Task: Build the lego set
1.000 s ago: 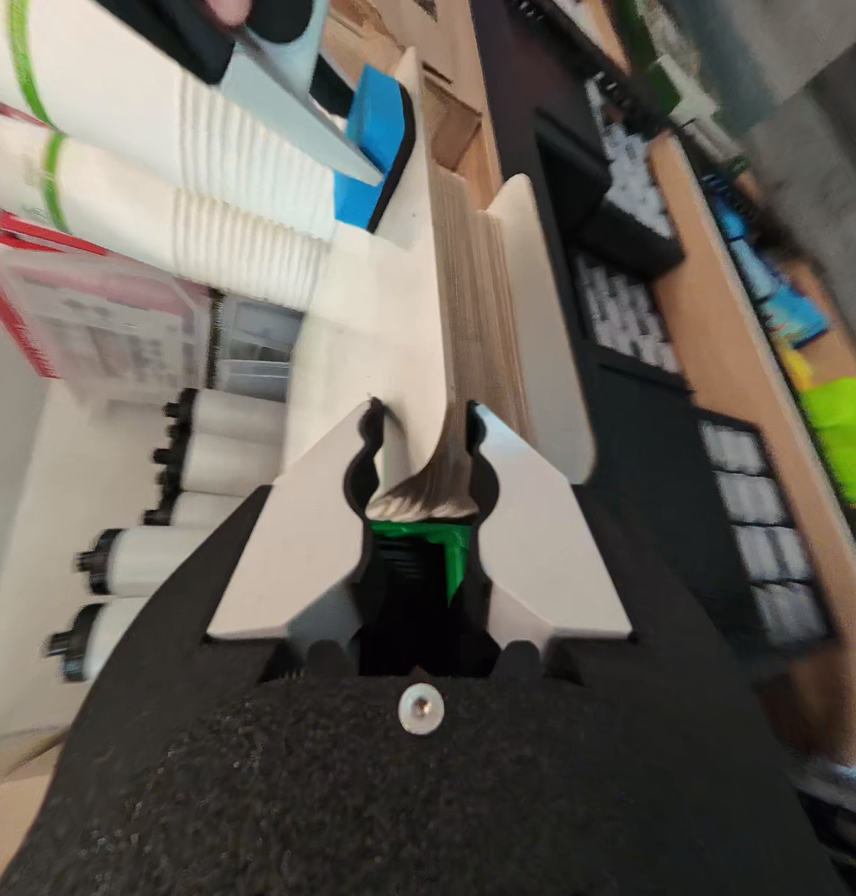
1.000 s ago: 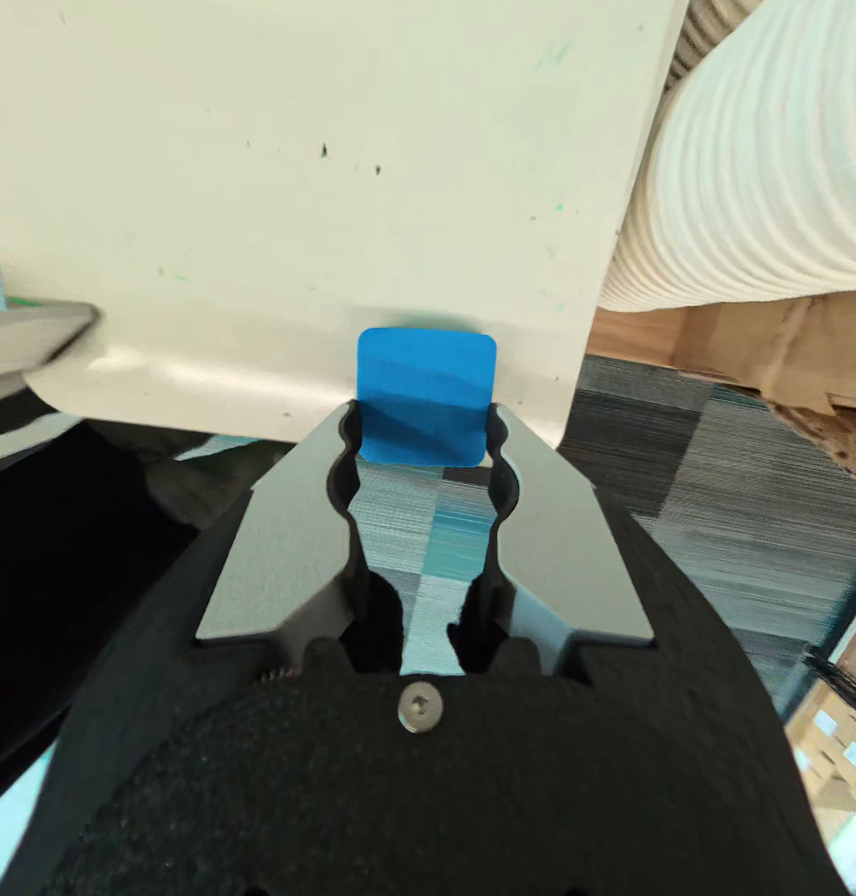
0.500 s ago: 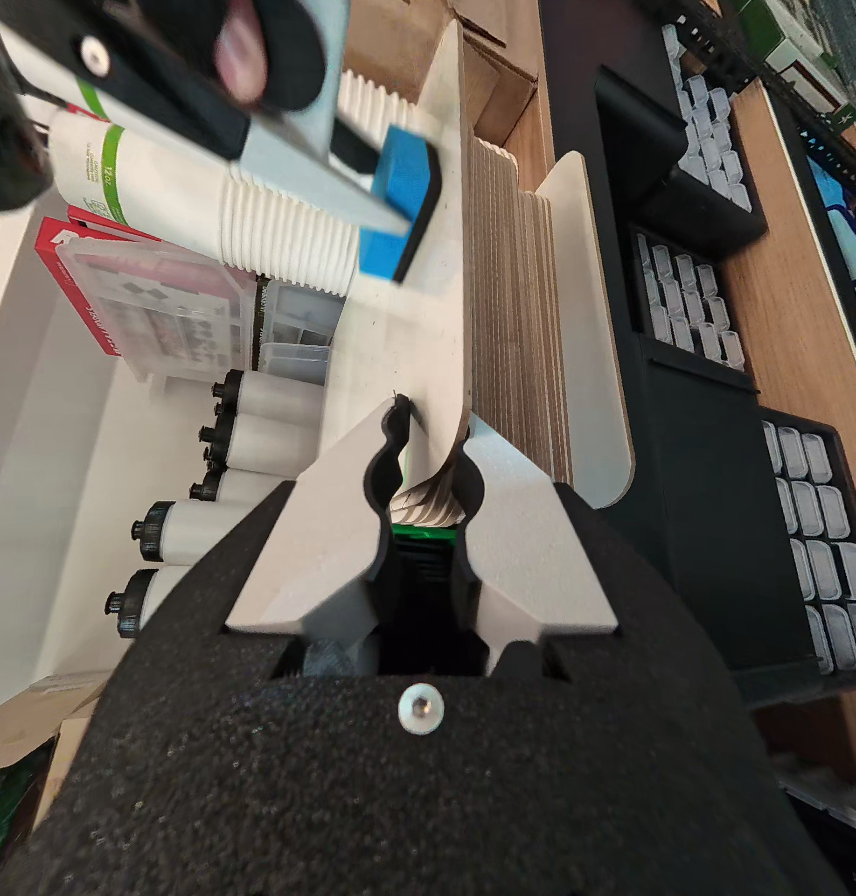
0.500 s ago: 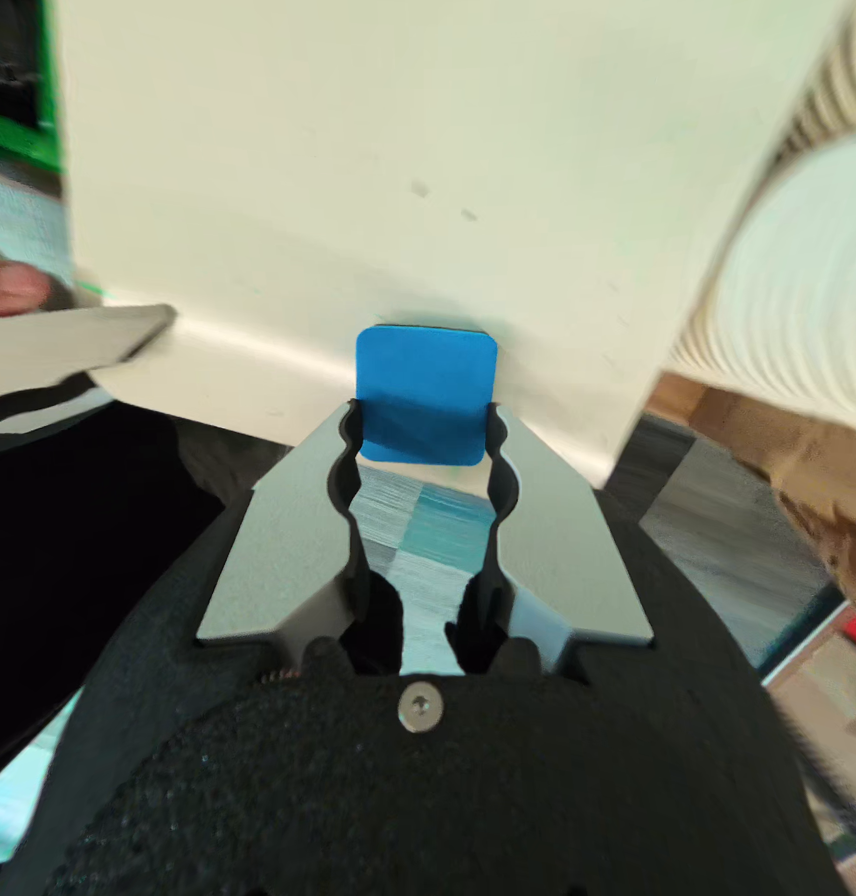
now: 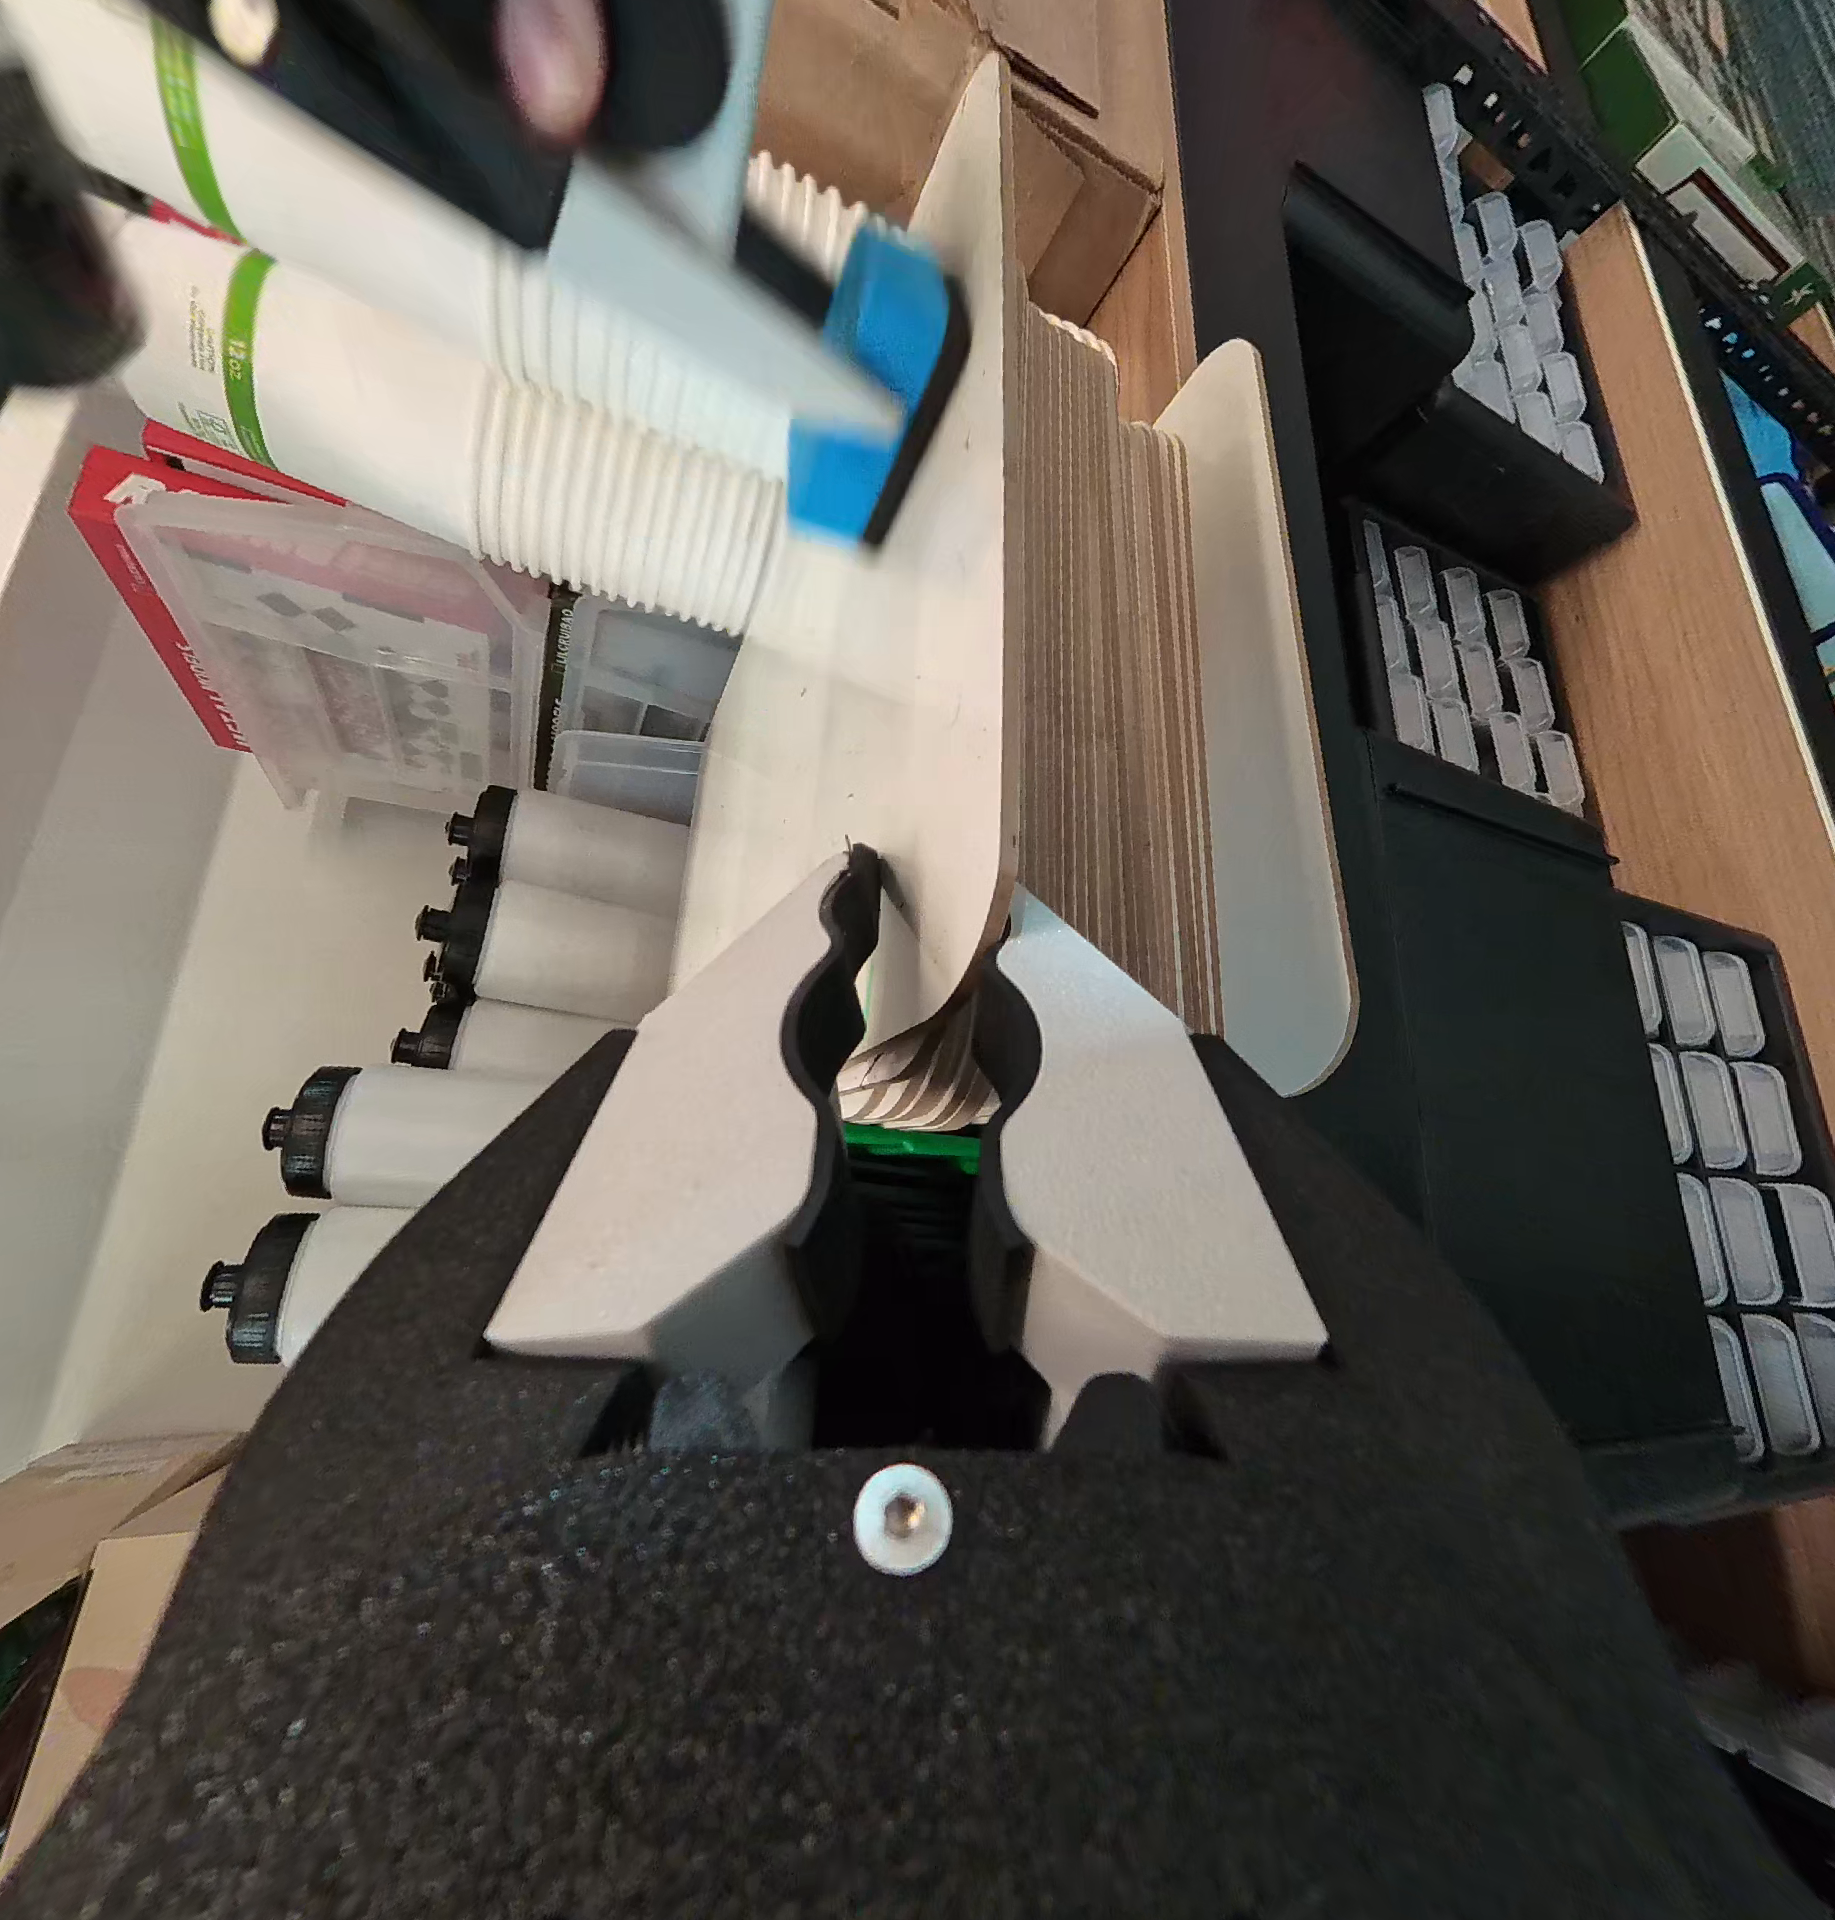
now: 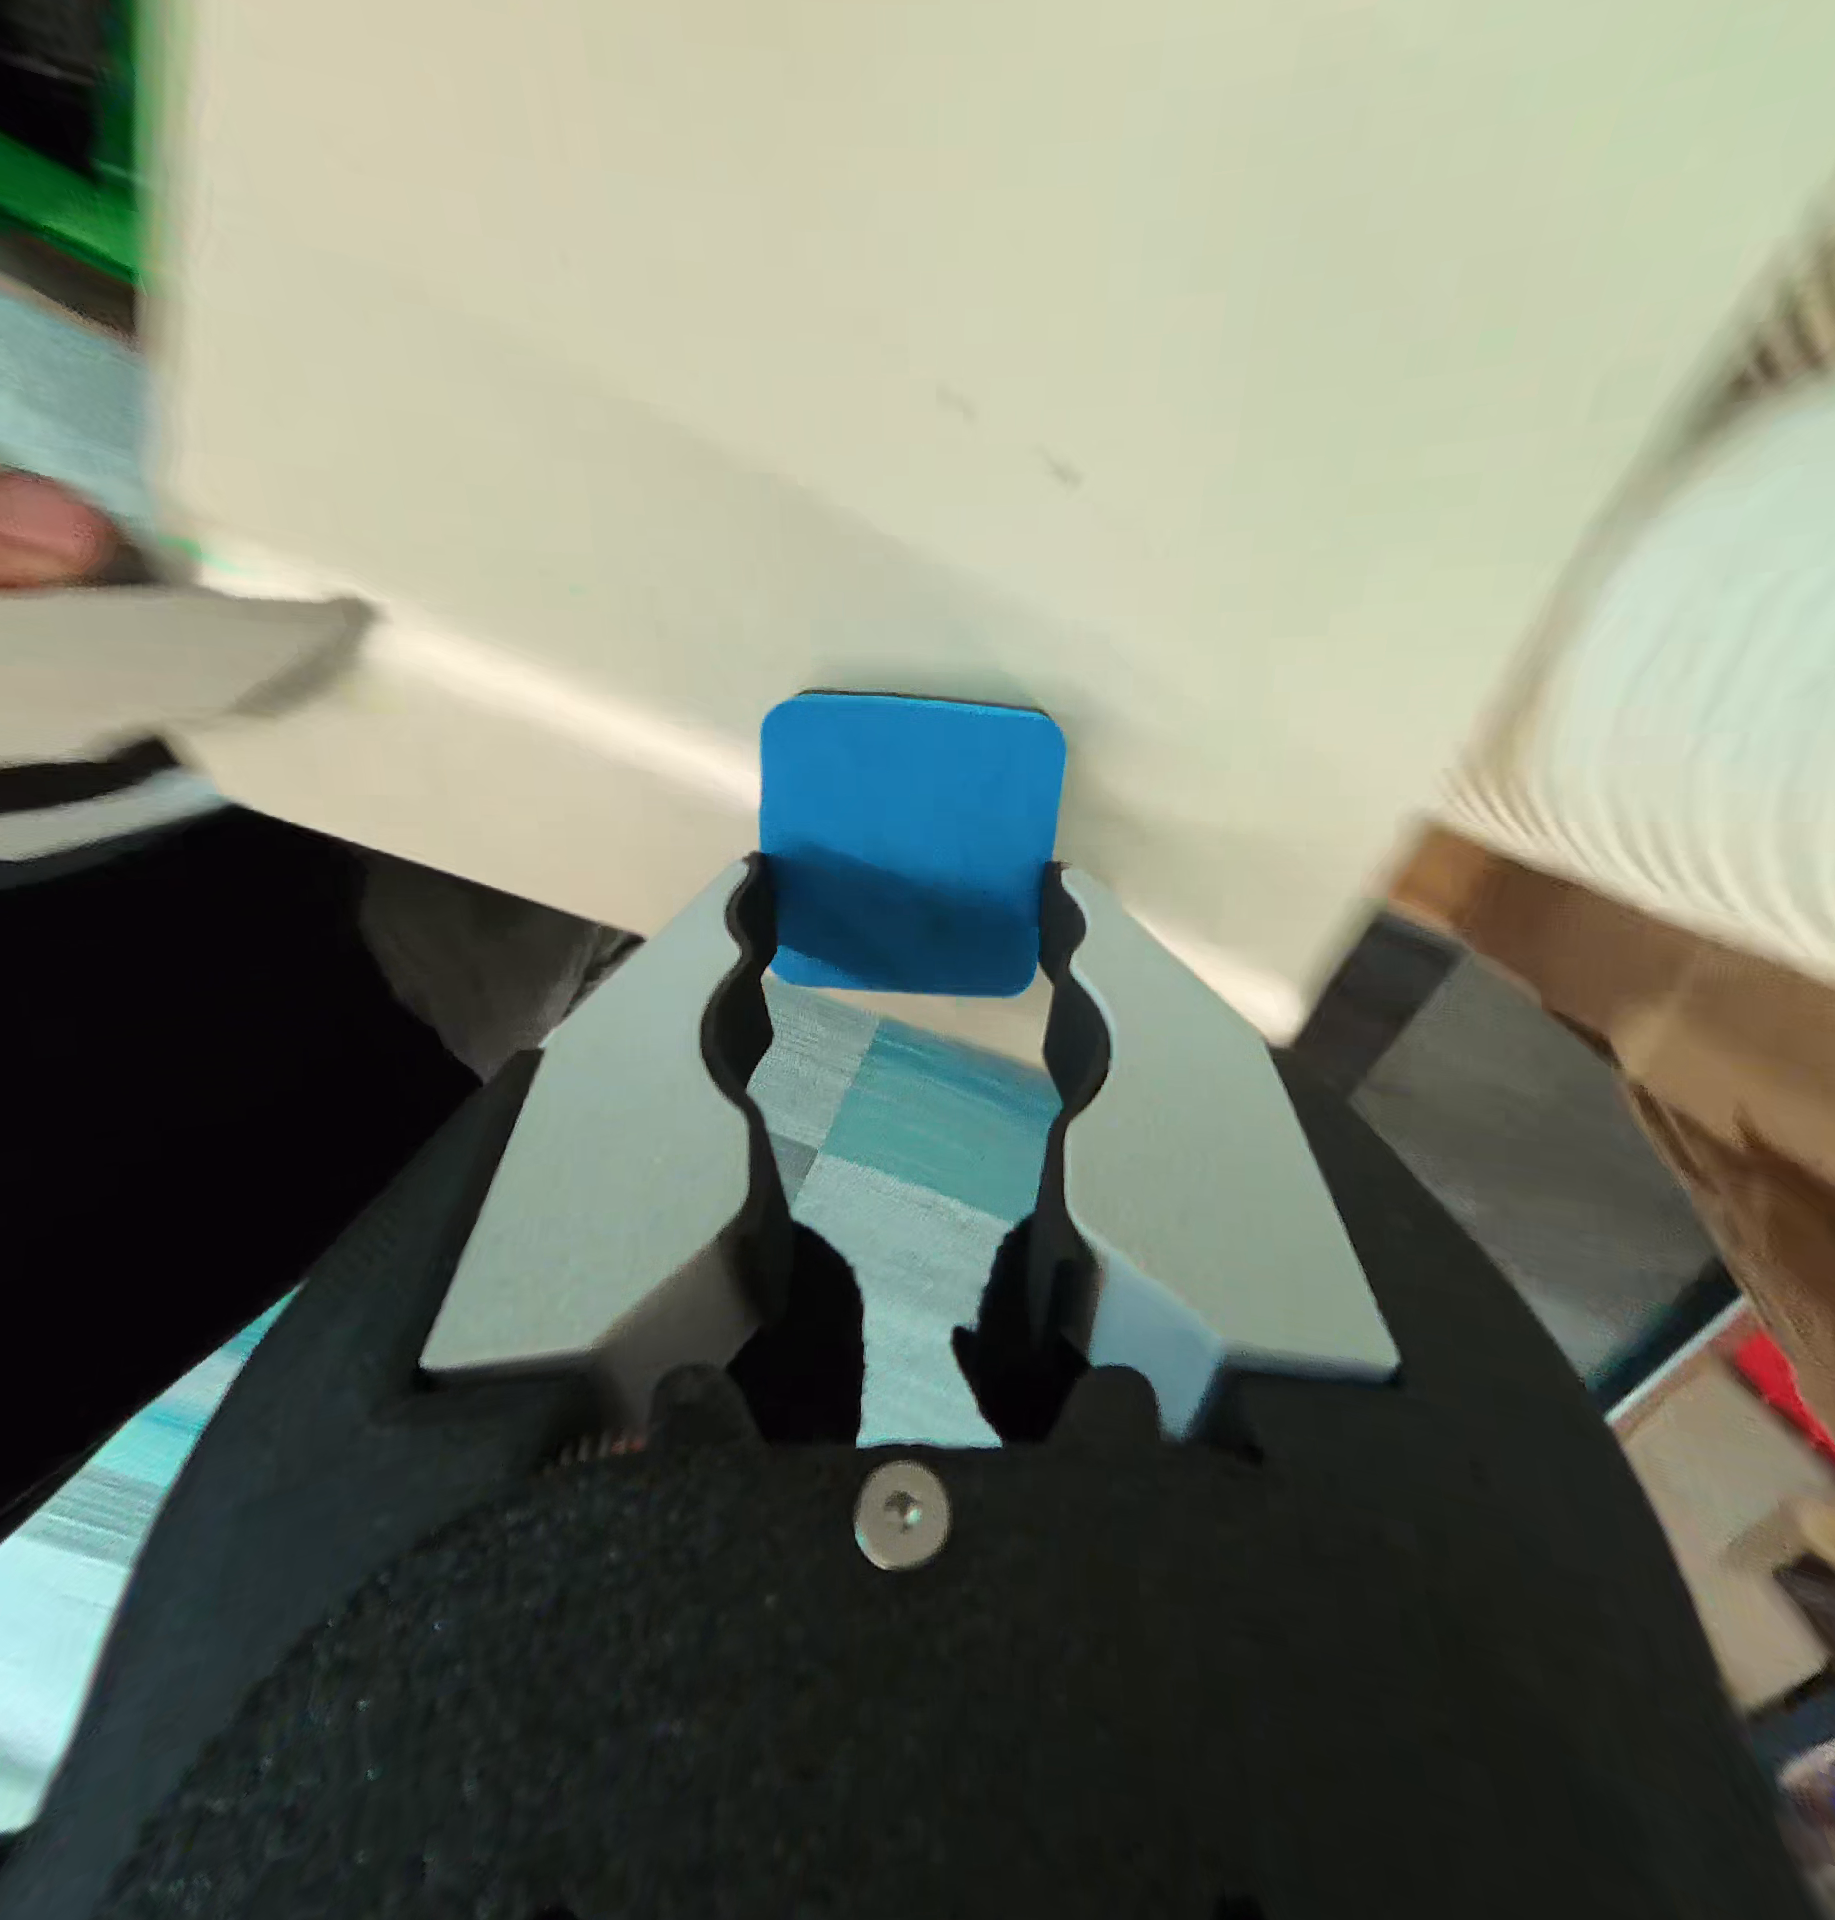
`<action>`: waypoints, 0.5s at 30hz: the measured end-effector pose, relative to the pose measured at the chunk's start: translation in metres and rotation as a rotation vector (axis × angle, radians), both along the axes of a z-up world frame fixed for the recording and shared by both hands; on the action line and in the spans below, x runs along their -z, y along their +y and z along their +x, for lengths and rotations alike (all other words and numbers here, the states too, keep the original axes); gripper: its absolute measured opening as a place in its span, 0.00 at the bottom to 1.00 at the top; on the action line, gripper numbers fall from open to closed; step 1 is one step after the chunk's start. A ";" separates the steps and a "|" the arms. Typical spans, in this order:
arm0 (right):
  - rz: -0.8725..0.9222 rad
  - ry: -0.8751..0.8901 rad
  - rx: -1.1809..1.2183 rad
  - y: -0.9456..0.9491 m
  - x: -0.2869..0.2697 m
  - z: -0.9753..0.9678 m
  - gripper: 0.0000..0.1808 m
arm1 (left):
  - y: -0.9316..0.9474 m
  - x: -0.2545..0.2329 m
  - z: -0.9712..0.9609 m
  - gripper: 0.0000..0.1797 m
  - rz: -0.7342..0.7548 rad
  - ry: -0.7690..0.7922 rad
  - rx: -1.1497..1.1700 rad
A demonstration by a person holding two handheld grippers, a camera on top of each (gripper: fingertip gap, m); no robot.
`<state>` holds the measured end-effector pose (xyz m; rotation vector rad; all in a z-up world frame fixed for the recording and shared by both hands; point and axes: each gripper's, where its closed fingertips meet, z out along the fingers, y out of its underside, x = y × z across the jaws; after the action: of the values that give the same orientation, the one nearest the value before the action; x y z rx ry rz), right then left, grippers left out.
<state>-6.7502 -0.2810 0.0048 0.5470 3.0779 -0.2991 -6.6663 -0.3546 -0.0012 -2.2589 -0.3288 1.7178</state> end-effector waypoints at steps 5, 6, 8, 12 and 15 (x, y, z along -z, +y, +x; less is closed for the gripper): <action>-0.022 -0.031 0.099 0.039 0.000 -0.017 0.28 | 0.000 0.000 0.000 0.08 0.002 -0.003 -0.004; -0.036 -0.034 0.049 0.023 -0.001 -0.004 0.28 | 0.000 0.000 0.000 0.08 0.004 -0.006 -0.003; -0.014 0.015 -0.051 0.008 -0.001 0.012 0.28 | -0.001 0.000 0.000 0.08 0.002 -0.005 -0.003; -0.029 -0.036 0.129 0.046 -0.001 -0.026 0.28 | -0.001 -0.001 0.000 0.08 0.007 -0.002 0.001; -0.021 -0.033 0.071 0.032 -0.001 -0.010 0.28 | -0.001 -0.001 0.000 0.08 0.013 -0.010 -0.003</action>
<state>-6.7601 -0.2490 0.0055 0.6540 3.0253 -0.3188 -6.6663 -0.3553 -0.0002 -2.2600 -0.3440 1.7012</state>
